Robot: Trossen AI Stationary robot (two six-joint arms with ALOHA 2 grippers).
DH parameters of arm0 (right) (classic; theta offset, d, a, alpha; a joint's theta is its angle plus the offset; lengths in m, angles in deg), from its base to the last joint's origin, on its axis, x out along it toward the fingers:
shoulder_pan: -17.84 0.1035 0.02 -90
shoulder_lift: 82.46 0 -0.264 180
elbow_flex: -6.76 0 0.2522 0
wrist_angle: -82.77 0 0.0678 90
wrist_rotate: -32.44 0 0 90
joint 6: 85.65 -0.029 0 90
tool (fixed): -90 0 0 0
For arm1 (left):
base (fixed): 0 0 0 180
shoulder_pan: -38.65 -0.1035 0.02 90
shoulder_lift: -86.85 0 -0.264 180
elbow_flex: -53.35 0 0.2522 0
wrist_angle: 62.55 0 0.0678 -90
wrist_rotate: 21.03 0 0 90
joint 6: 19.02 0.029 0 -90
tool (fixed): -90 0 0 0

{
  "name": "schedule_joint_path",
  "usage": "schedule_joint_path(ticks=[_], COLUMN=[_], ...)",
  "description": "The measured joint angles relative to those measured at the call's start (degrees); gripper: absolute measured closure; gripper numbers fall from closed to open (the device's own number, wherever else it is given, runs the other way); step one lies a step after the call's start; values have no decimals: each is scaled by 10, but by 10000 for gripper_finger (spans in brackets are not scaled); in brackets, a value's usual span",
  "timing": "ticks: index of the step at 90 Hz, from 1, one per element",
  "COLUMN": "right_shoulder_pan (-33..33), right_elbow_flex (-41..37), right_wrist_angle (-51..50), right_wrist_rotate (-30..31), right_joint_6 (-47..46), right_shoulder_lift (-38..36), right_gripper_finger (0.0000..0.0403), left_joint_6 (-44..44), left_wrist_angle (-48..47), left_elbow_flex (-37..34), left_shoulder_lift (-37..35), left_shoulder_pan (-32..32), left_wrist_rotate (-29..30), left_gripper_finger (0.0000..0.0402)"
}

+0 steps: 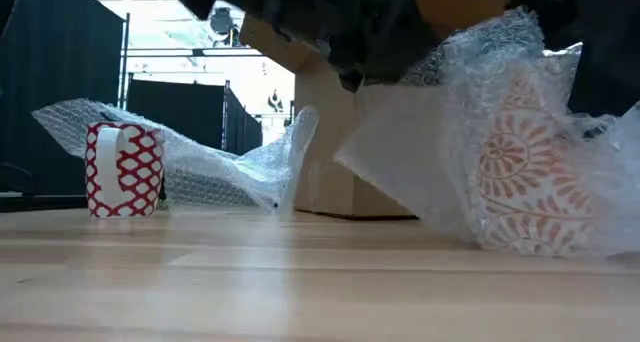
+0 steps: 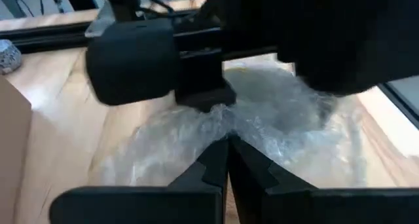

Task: Wrap mug
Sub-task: Wrap the yellow mug with the bubble wrap

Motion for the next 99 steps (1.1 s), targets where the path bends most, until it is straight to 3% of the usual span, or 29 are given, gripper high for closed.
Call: schedule_joint_path(ticks=[14, 23, 34, 43, 54, 68, 73, 83, 99], right_shoulder_pan=[0, 0, 0, 0, 0, -2, -3, -3, -3], right_elbow_flex=[0, 0, 0, 0, -1, -1, -1, -2, -2], right_wrist_angle=[0, 0, 0, -1, 0, 3, 5, 9, 10], right_wrist_rotate=[-1, -1, 0, 1, 2, 1, 0, 3, 4], right_joint_6=[0, -1, -1, 0, 7, 12, 11, 15, 17], right_shoulder_lift=[1, 1, 1, 1, 2, 2, 2, 2, 2], right_gripper_finger=[206, 210, 210, 211, 211, 211, 211, 211, 211], left_joint_6=[2, 0, -33, -95, -137, -113, -104, -54, 24], left_wrist_angle=[-141, -241, -366, -445, -373, -42, 29, 72, 96], left_elbow_flex=[58, 89, 93, 46, -68, -192, -195, -173, -112], left_shoulder_lift=[-23, -40, -80, -100, -95, -57, -42, -42, -42], left_shoulder_pan=[24, 38, 55, 60, 41, -17, -38, -59, -54], left_wrist_rotate=[1, 32, 105, 148, 150, 141, 111, 49, 26], left_gripper_finger=[402, 402, 402, 402, 402, 402, 402, 402, 402])
